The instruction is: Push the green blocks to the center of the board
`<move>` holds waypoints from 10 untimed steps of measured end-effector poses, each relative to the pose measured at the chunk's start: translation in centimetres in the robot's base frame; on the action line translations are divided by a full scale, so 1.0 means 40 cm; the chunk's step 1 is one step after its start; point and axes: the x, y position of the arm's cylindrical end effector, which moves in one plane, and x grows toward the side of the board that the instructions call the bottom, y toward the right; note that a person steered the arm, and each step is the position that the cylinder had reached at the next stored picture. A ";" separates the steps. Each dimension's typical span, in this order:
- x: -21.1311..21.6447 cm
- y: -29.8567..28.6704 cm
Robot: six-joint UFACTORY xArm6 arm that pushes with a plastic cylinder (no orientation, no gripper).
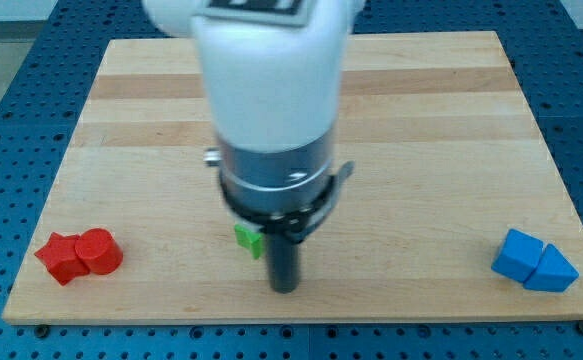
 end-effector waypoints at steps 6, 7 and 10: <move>-0.088 -0.063; -0.210 -0.056; -0.209 -0.001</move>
